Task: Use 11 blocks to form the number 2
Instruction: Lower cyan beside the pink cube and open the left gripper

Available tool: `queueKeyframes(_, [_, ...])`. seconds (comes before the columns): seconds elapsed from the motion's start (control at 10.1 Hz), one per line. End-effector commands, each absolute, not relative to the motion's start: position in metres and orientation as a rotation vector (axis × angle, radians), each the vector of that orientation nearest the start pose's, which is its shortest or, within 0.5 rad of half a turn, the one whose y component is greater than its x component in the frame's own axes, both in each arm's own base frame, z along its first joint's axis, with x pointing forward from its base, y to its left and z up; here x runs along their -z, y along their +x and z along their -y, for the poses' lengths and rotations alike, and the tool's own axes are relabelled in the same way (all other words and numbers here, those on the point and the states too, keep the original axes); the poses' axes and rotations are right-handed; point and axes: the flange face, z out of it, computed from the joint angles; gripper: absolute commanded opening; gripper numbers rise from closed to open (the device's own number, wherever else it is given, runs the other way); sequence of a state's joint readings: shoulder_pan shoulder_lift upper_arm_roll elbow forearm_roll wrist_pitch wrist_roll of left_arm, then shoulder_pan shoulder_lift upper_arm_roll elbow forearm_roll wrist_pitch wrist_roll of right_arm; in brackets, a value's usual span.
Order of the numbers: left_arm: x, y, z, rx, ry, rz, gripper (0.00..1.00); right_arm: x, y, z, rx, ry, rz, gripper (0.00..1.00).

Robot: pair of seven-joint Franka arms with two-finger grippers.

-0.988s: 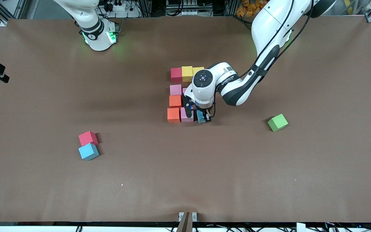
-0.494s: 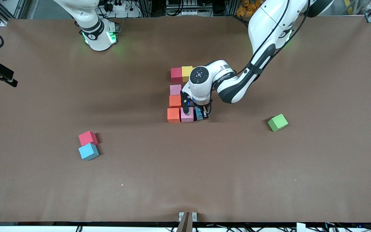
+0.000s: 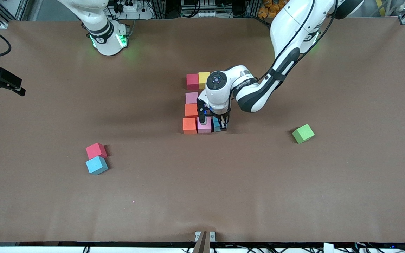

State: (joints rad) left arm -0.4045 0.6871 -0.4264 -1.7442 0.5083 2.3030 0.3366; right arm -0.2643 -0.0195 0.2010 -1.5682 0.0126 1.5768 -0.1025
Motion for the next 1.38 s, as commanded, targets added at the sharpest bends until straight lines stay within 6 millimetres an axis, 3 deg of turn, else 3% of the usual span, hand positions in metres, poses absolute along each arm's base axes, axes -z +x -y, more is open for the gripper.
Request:
queueKeyframes(0.0, [-0.199,0.469,0.466,0.025,-2.223,-2.046,0.26,-0.638,0.552,0.022,0.036,-3.142,0.075,1.00])
queueKeyframes(0.2, [-0.195,0.469,0.467,0.032,-2.196,-2.057,0.26,-0.632,0.555,0.024,0.024,-3.142,0.070,1.00])
queueKeyframes(0.4, [-0.196,0.469,0.467,0.034,-2.197,-2.056,0.30,-0.632,0.555,0.039,0.034,-3.140,0.032,1.00])
queueKeyframes(0.79, [-0.195,0.466,0.474,0.042,-2.189,-2.067,0.30,-0.632,0.556,0.036,0.041,-3.142,0.036,1.00])
queueKeyframes(0.99, [-0.196,0.470,0.477,0.052,-2.199,-2.063,0.33,-0.628,0.557,0.047,0.031,-3.142,0.019,1.00])
queueKeyframes(1.19, [-0.198,0.472,0.478,0.062,-2.209,-2.052,1.00,-0.627,0.558,0.053,0.028,-3.135,0.003,1.00])
queueKeyframes(1.28, [-0.199,0.473,0.478,0.066,-2.213,-2.048,1.00,-0.627,0.558,0.052,0.028,-3.134,0.005,1.00])
